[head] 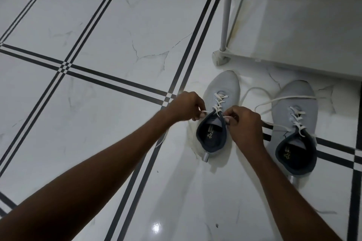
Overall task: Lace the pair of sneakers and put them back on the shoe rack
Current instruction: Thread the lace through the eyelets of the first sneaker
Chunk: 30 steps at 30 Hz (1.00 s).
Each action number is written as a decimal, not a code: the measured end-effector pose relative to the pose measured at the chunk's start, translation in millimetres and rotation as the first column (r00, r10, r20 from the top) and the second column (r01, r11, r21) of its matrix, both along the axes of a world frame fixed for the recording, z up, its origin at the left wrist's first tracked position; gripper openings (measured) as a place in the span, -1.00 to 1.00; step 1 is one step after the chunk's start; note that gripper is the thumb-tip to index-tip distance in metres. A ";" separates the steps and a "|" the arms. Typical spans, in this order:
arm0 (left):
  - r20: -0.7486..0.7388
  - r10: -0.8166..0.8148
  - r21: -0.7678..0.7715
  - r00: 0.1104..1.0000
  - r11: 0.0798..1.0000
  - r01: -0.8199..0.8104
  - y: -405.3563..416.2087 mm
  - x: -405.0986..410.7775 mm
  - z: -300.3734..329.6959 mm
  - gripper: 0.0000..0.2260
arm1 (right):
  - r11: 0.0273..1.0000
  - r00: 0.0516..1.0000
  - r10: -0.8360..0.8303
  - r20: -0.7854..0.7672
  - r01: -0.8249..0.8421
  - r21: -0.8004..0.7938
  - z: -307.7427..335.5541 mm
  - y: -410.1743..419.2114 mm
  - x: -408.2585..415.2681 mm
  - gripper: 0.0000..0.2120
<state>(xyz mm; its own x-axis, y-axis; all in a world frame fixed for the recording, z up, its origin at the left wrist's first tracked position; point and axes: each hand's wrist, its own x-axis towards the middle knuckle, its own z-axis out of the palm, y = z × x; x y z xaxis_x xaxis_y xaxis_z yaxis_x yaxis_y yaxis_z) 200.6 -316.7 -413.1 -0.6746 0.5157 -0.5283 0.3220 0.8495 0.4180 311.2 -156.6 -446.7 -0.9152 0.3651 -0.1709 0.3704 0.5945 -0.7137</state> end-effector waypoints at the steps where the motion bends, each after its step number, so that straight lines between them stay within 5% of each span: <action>1: -0.048 0.014 0.036 0.999 0.999 -0.012 -1.1 5.6 -5.1 -0.93 | 1.000 1.000 -0.005 -0.003 0.005 0.003 -0.9 -0.2 0.2 -0.96; 11: -0.388 -0.098 -0.104 0.916 0.993 0.062 -24.4 24.6 -25.3 -0.85 | 0.989 0.991 -0.134 -0.013 0.134 0.063 -15.5 10.4 3.4 -0.77; 15: -0.572 0.164 0.000 0.804 0.980 -0.201 -32.8 29.0 -27.3 -0.77 | 0.953 0.959 -0.272 -0.079 0.280 0.113 -7.9 13.1 13.0 -0.93; 16: -0.491 0.291 0.006 0.821 0.944 -0.331 -33.9 33.0 -27.7 -0.63 | 0.932 0.938 -0.342 -0.060 0.347 0.109 -8.5 13.1 14.8 -0.94; 18: 0.004 0.615 0.044 0.789 0.788 -0.614 -31.2 36.6 -30.2 -0.44 | 0.907 0.901 -0.410 0.140 0.419 -0.036 -11.9 7.9 10.1 -0.70; 20: 0.479 0.717 0.060 0.506 0.548 -0.834 -21.7 35.0 -31.9 -0.50 | 0.775 0.849 -0.399 0.347 0.514 -0.367 -12.3 2.7 -4.2 -0.60; 22: 0.563 0.721 0.120 0.405 0.414 -0.902 -11.2 28.9 -33.3 -0.66 | 0.630 0.817 -0.415 0.400 0.575 -0.522 -11.9 2.5 -18.6 -0.71; 26: 0.647 0.655 0.275 0.389 0.275 -0.921 -0.5 7.8 -16.6 -0.82 | 0.725 0.899 -0.388 0.205 0.435 -0.534 6.5 14.3 -41.0 -0.84; 28: 0.688 0.553 0.329 0.470 0.339 -0.881 0.7 -0.1 -3.6 -0.81 | 0.767 0.944 -0.309 0.119 0.321 -0.555 21.9 18.4 -51.0 -0.83; 30: 0.605 0.475 0.375 0.639 0.538 -0.755 4.7 -1.7 2.9 -0.80 | 0.794 0.974 -0.225 0.028 0.200 -0.575 35.6 21.6 -61.3 -0.83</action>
<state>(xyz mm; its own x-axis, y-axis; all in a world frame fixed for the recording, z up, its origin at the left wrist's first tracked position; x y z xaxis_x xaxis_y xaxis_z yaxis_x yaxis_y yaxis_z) 198.9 -312.0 -410.2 -0.7429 0.3248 -0.5854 -0.4967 0.3188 0.8073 249.9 -135.0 -411.2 -0.8367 0.3987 -0.3754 0.4034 -0.0149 -0.9149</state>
